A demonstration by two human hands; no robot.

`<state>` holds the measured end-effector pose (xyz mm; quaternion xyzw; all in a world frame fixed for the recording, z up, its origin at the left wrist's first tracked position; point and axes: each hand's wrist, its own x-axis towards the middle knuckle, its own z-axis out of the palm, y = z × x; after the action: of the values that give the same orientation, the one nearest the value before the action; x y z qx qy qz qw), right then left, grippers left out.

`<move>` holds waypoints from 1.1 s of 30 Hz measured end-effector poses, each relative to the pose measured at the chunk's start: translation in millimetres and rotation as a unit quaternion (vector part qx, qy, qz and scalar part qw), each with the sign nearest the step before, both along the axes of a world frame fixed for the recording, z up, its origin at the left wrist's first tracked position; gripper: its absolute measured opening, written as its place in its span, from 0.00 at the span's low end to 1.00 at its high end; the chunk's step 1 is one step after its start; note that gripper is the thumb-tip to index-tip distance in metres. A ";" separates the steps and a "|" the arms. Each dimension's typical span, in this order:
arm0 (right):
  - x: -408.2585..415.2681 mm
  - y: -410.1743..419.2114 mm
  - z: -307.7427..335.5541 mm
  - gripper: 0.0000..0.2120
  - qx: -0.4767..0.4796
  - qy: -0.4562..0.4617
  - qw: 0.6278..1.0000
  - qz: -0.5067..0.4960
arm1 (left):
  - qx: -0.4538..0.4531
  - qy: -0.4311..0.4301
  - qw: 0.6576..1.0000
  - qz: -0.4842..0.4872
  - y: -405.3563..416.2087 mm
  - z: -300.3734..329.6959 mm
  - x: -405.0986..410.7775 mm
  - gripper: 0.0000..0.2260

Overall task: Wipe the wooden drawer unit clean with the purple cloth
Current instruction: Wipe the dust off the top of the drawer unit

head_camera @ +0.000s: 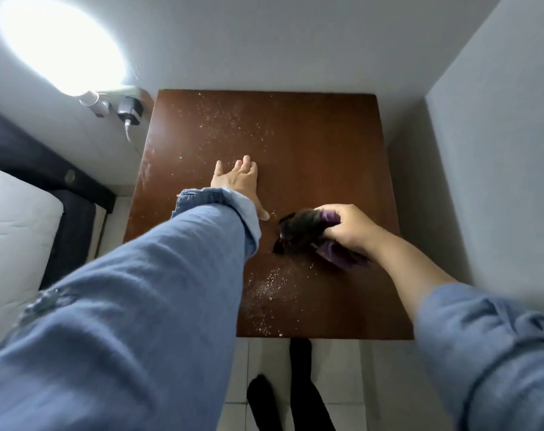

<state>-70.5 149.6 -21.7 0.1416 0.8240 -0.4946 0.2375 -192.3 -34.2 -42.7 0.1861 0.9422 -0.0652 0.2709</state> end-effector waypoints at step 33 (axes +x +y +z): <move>-255.2 -69.2 -56.3 0.26 0.185 0.145 0.971 -0.035 | -0.015 -0.038 0.995 0.086 -83.0 -6.3 -33.7 0.58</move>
<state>-325.7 80.3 -78.0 0.1388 0.9213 -0.3569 0.0675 -226.1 -117.2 -48.9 0.1029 0.9424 -0.0490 0.3144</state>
